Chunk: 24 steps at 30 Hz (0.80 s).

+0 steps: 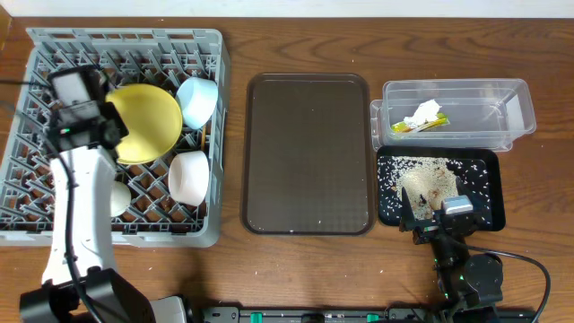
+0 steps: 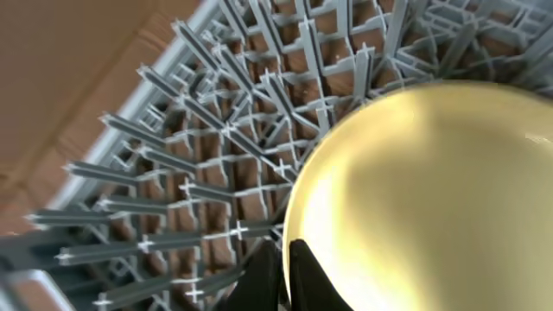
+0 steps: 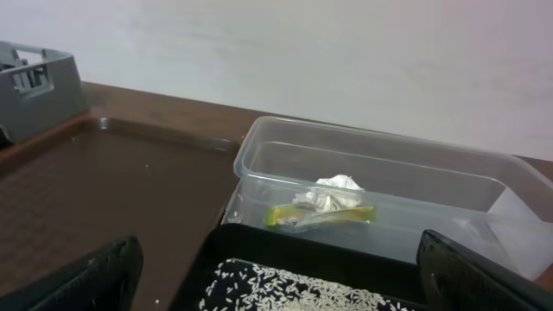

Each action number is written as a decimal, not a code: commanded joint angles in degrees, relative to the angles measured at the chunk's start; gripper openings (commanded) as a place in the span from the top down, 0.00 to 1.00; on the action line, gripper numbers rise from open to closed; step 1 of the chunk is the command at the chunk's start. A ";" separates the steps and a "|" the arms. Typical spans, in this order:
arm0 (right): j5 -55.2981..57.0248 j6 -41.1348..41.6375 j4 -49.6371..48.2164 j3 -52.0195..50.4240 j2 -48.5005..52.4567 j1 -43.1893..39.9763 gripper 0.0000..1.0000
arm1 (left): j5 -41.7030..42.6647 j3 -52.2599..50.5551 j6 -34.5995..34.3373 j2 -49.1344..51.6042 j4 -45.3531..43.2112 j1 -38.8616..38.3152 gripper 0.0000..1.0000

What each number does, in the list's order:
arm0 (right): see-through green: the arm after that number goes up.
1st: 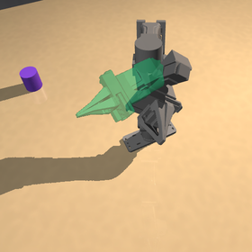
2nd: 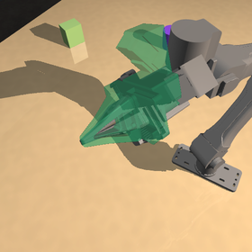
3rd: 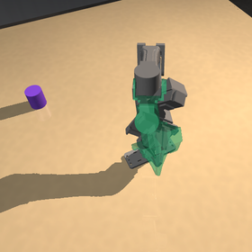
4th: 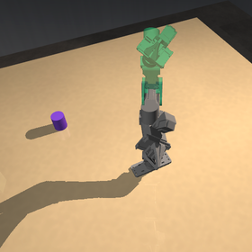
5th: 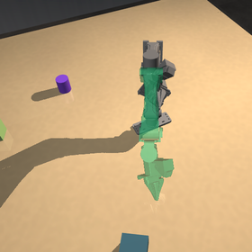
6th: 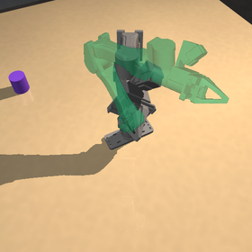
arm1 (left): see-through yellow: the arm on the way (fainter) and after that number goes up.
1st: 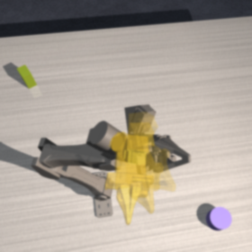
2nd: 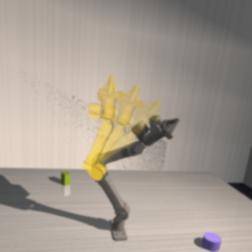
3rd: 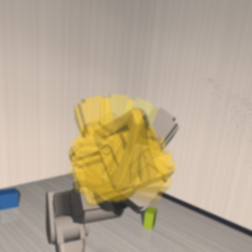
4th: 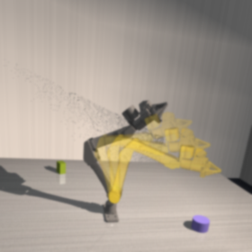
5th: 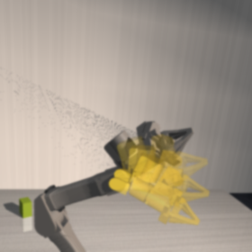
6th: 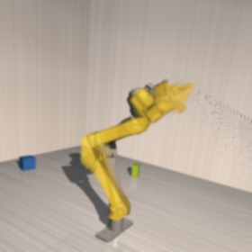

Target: Sort waste into correct bins and load items into the dishwasher

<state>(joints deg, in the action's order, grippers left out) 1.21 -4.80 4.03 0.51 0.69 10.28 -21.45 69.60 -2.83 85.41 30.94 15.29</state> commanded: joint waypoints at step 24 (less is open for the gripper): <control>-0.20 0.68 0.07 -0.22 -0.31 -0.57 0.01 | 47.84 -0.31 -12.11 8.76 2.03 18.93 0.60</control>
<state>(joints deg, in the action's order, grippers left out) 1.21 -4.80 4.03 0.49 0.69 10.28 15.88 69.60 -13.78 91.09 32.32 34.15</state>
